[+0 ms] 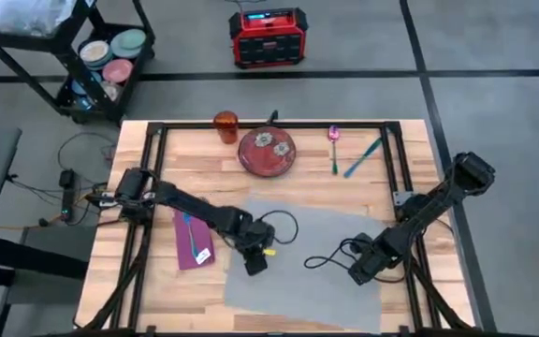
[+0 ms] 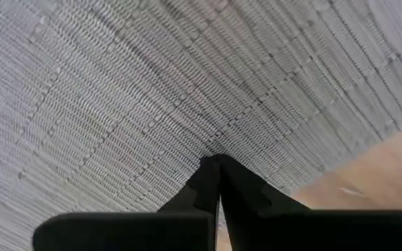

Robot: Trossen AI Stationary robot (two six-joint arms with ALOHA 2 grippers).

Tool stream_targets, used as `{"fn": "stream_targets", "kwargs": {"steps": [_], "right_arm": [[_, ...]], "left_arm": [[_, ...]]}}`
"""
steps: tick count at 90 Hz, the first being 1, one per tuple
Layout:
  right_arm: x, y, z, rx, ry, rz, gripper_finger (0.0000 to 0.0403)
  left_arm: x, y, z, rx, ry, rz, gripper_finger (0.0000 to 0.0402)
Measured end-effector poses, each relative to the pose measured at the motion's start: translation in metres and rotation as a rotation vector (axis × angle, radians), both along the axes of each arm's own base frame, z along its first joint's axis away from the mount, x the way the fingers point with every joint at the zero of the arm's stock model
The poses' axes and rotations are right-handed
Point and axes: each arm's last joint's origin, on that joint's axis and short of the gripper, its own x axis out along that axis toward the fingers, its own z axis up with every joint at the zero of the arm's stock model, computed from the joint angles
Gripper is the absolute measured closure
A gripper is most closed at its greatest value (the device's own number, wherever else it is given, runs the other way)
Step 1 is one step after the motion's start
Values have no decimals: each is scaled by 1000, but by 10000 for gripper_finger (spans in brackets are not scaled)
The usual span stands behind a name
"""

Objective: Set table place
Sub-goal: Prepare the gray placemat

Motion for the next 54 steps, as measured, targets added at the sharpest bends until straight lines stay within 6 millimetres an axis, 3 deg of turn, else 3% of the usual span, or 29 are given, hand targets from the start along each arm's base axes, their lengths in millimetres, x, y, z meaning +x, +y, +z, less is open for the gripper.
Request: {"fn": "stream_targets", "kwargs": {"steps": [36,54], "right_arm": [[14,-33,-1,-36,25,91,403],[27,-53,-2,-59,-18,126,403]], "left_arm": [[-5,-16,0,-16,39,141,401],[-4,-12,0,-23,46,163,401]]}}
